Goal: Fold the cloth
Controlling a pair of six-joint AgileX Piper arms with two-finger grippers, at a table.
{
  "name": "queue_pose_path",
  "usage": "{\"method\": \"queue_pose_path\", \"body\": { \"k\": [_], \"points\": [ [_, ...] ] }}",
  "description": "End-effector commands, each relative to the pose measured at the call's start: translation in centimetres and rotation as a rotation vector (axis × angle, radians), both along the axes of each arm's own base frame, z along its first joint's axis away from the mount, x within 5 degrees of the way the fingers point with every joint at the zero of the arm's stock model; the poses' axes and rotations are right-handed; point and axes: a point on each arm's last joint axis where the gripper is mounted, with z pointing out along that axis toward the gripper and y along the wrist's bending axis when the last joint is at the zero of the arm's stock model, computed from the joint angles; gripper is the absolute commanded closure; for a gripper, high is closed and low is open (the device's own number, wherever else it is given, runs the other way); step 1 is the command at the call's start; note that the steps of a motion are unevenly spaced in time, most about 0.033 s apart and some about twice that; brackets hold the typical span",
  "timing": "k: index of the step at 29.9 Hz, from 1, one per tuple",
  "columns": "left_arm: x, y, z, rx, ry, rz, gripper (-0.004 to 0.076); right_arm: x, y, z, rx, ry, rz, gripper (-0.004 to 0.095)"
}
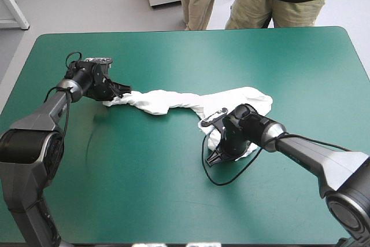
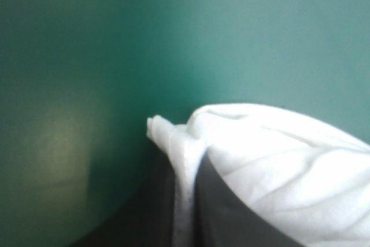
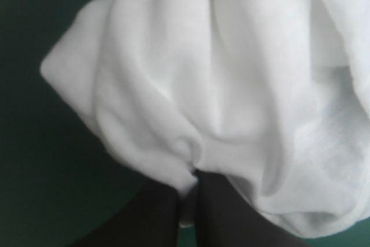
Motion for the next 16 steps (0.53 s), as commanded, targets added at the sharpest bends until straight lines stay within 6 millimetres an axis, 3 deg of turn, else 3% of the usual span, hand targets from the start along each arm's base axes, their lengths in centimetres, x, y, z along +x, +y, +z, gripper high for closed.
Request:
{"method": "queue_pose_path", "body": {
  "k": [1, 8, 16],
  "points": [
    [-1.5, 0.4, 4.4, 0.014, -0.063, -0.012, 0.0733, -0.2, -0.1, 1.2, 0.108, -0.012, -0.052, 0.0925],
    [-4.6, 0.7, 11.5, 0.015, -0.243, -0.041, 0.0733, -1.0, -4.5, 10.4, 0.227, -0.213, -0.129, 0.0925],
    [-11.0, 0.7, 20.8, -0.019, -0.521, -0.109, 0.0733, -3.9, -9.1, 22.3, 0.322, -0.594, -0.135, 0.0925]
  ]
}}
